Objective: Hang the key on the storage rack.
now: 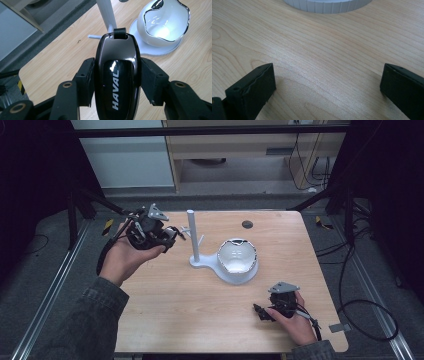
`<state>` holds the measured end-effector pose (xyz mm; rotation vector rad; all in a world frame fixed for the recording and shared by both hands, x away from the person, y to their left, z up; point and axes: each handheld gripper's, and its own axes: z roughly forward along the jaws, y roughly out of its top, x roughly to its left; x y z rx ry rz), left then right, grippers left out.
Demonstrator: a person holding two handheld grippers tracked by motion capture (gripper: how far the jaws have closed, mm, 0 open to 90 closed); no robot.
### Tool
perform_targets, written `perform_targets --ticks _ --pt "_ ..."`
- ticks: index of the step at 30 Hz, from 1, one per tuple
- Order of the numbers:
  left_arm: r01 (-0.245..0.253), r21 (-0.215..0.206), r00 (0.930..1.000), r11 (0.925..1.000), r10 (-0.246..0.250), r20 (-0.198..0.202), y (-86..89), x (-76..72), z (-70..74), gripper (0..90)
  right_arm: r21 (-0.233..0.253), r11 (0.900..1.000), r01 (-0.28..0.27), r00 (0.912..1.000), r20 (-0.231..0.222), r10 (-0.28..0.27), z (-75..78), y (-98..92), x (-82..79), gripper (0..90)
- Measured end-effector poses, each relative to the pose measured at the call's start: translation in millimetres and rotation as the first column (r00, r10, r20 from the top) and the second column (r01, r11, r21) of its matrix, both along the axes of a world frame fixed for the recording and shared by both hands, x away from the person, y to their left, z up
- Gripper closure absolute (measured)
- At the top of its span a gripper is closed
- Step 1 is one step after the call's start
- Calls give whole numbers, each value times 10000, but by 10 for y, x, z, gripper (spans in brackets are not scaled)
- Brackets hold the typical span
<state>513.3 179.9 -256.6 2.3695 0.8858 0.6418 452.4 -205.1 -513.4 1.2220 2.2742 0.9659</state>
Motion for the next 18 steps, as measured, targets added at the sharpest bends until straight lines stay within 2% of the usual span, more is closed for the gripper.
perform_targets --ticks 7,8,18 --pt "-58 -125 10000 9999 59 33 24 27 5 487 -2 10000 -3 10000 -3 3 0 0 0 4" --pt "-48 -250 9999 9997 50 88 16 24 25 487 -2 10000 -4 10000 2 4 0 0 0 4" --pt "0 -266 9993 9996 10 371 -65 63 129 487 -27 10000 -24 10000 30 24 -1 -2 1 4"
